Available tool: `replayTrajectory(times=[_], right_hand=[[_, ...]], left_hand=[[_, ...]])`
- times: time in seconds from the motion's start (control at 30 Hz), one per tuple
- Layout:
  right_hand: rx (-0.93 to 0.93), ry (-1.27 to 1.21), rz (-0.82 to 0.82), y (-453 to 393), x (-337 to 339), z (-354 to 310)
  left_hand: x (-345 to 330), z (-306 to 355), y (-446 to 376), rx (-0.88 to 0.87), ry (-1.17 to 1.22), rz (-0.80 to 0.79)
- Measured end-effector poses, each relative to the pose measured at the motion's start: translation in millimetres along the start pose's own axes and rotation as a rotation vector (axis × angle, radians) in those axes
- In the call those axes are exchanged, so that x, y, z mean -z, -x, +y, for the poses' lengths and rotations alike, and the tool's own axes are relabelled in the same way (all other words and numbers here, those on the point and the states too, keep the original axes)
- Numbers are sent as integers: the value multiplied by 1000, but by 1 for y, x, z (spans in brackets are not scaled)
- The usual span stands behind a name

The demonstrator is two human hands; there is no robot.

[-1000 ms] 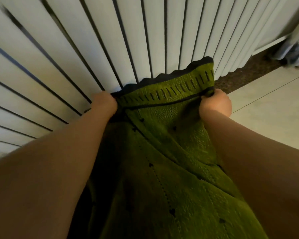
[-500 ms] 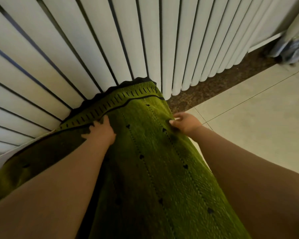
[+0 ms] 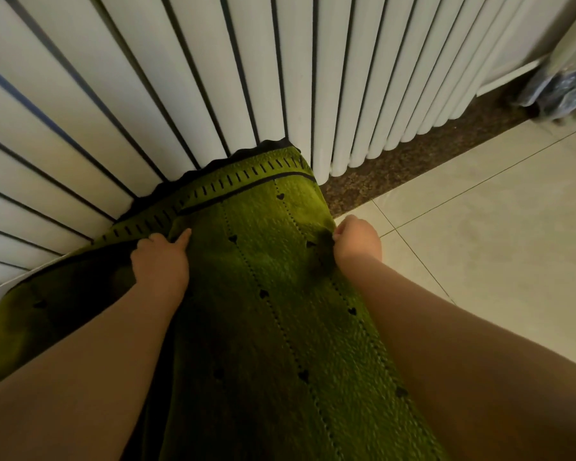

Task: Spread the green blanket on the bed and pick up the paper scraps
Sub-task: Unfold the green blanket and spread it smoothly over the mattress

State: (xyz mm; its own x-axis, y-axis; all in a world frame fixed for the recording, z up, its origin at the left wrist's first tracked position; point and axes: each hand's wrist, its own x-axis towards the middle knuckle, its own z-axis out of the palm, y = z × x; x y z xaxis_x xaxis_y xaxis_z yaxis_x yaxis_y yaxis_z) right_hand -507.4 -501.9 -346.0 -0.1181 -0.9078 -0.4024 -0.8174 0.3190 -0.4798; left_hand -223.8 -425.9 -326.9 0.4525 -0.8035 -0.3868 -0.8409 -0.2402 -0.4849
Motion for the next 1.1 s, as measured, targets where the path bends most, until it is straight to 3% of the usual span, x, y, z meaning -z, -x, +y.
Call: replayTrajectory(times=[0.13, 0.23, 0.33, 0.4, 0.5, 0.57, 0.67, 0.77, 0.87, 0.93, 1.1], right_hand=[[50, 53, 25, 28, -20, 12], [104, 116, -93, 55, -40, 20], [145, 277, -46, 89, -58, 45], [86, 278, -32, 108, -59, 63], [-234, 190, -24, 130, -39, 100], [-444, 103, -79, 134, -22, 130], [-622, 10, -347, 141, 11, 174], [-674, 60, -246, 157, 19, 187], [-321, 16, -50, 198, -6, 178], [-229, 90, -3, 231, -18, 194], [-593, 101, -37, 268, -5, 258]], left_hand=[[24, 29, 7, 169, -65, -114], [29, 69, 24, -49, 239, -45], [11, 92, 56, -134, 465, -184], [-3, 88, 65, 17, 391, -302], [10, 86, 60, 93, 252, -428], [31, 93, 57, -22, 157, -354], [56, 129, 87, -252, 147, -111], [49, 183, 140, -609, 249, -128], [15, 207, 175, -519, 177, -205], [-4, 208, 191, -417, 154, -193], [-22, 179, 221, -321, 169, -254]])
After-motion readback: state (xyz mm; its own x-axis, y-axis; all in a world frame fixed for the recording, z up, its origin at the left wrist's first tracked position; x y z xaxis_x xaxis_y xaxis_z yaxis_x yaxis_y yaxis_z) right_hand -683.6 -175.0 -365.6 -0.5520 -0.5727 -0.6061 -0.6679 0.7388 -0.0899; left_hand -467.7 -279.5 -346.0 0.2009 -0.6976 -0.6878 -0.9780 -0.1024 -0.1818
